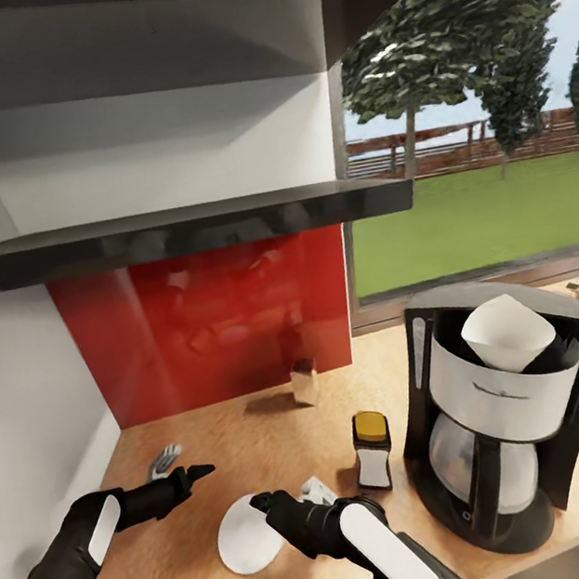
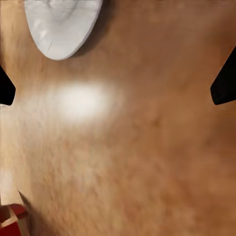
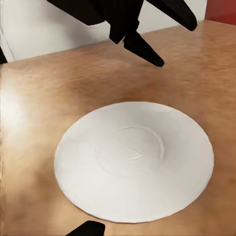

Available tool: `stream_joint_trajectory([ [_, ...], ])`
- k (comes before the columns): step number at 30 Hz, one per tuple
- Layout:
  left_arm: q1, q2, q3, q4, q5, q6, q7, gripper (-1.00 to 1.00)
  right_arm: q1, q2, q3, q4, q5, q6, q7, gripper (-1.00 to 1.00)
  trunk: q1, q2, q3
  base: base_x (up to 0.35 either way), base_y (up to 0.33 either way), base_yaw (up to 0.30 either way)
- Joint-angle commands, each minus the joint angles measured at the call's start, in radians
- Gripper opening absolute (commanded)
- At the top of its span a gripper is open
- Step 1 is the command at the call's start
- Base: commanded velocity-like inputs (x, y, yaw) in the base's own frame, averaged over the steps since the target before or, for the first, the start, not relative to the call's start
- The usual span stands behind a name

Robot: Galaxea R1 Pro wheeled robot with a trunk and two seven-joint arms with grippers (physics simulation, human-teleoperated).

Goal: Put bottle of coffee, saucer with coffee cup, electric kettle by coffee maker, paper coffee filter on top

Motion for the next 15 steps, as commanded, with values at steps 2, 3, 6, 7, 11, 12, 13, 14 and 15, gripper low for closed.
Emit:
stream_joint_trajectory([
  [2, 0.000, 0.000, 0.002, 0.000, 0.000, 0.005, -0.002, 1.00, 0.000, 0.000, 0.000, -0.001, -0.005, 0.001, -0.007, 1.00, 0.000, -0.001, -0.001, -0.187, 0.182, -0.001],
  [3, 0.000, 0.000, 0.002, 0.000, 0.000, 0.005, -0.002, 1.00, 0.000, 0.000, 0.000, -0.001, -0.005, 0.001, -0.007, 1.00, 0.000, -0.001, -0.001, -0.101, 0.109, 0.000],
  [6, -0.001, -0.001, 0.001, 0.001, -0.001, 0.004, 0.001, 1.00, 0.000, 0.000, 0.000, -0.002, -0.004, 0.001, -0.007, 1.00, 0.000, -0.001, -0.001, -0.042, 0.045, 0.000],
  [7, 0.000, -0.002, 0.001, 0.001, -0.002, 0.003, 0.002, 1.00, 0.000, 0.000, 0.000, -0.002, -0.005, 0.001, -0.007, 1.00, 0.000, -0.001, -0.001, -0.006, 0.006, 0.000],
  [11, 0.004, -0.004, 0.002, 0.005, -0.002, 0.002, 0.004, 1.00, 0.000, 0.000, 0.000, -0.002, -0.005, 0.004, -0.007, 1.00, 0.000, -0.001, -0.001, -0.003, 0.003, 0.000],
  [12, 0.015, -0.006, 0.003, 0.009, -0.003, 0.001, 0.005, 1.00, 0.000, 0.000, 0.000, -0.002, -0.005, 0.005, -0.007, 1.00, 0.000, -0.001, -0.001, 0.000, 0.000, 0.000],
  [13, 0.017, -0.006, 0.003, 0.010, -0.002, -0.001, 0.005, 1.00, 0.000, 0.000, 0.000, -0.001, -0.005, 0.005, -0.007, 1.00, 0.000, -0.001, -0.001, 0.000, 0.000, 0.000],
  [14, 0.023, -0.009, 0.003, 0.013, -0.002, -0.009, 0.005, 1.00, 0.000, 0.000, 0.000, -0.001, -0.005, 0.004, -0.007, 1.00, 0.000, -0.001, -0.001, 0.000, 0.000, 0.000],
  [15, 0.025, -0.014, 0.003, 0.020, -0.001, -0.028, 0.005, 1.00, 0.000, 0.000, 0.000, 0.000, -0.005, 0.004, -0.007, 1.00, 0.000, -0.001, -0.001, 0.000, 0.000, 0.000],
])
